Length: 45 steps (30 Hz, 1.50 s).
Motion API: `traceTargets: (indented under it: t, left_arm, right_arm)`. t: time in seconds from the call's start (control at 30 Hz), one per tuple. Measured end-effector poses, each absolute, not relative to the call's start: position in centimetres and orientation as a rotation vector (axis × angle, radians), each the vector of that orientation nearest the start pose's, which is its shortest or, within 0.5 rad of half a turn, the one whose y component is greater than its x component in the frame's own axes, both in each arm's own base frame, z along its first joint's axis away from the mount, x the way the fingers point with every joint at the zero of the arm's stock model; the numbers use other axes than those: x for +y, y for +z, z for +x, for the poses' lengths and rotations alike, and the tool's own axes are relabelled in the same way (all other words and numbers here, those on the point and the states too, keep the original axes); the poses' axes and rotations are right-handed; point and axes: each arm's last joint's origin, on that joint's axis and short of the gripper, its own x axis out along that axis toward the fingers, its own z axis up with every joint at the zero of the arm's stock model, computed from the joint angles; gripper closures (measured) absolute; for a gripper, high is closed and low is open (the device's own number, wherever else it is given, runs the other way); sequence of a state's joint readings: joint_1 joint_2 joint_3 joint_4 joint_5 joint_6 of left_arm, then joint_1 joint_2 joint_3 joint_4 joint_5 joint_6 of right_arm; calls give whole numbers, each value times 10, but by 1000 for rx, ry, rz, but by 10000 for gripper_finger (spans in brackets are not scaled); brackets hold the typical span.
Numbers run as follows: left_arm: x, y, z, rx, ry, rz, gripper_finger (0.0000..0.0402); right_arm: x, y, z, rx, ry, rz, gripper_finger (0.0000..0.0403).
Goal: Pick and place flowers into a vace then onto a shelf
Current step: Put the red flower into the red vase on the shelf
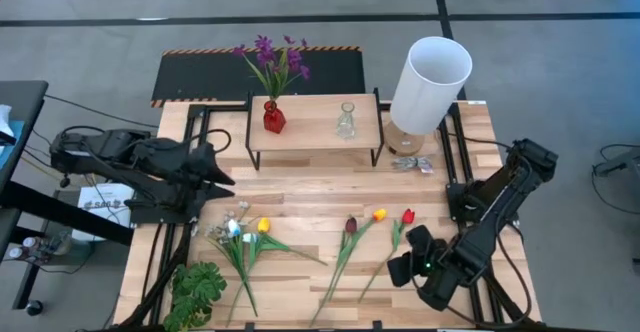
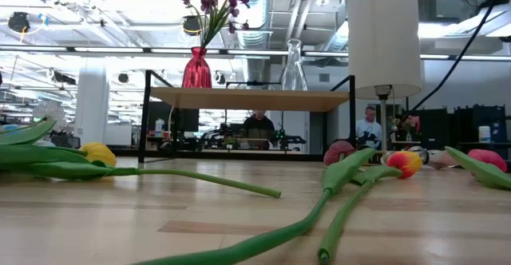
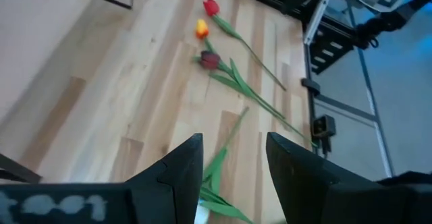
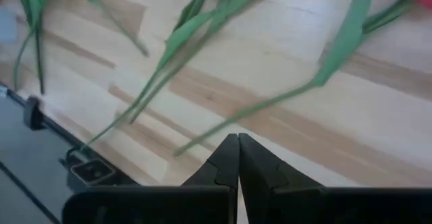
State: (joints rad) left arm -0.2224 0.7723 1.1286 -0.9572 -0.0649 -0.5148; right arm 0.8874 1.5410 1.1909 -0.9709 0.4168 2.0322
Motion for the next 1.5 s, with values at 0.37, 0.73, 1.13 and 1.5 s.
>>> traceTargets:
  t: [0.37,0.73,1.13,1.5]
  left_arm:
    - [-23,367,114,680,62,-423,251]
    - [-25,336,118,787,103,-455,251]
    - [-26,325,120,831,91,-484,251]
    - [-26,325,120,824,108,-476,251]
  right_arm:
    - [203,247,182,969,-929,1065,403]
    - [201,237,193,998,-1026,1122,403]
    - [215,192,217,1041,-1084,1045,337]
    - [199,163,242,1040,-1245,1035,253]
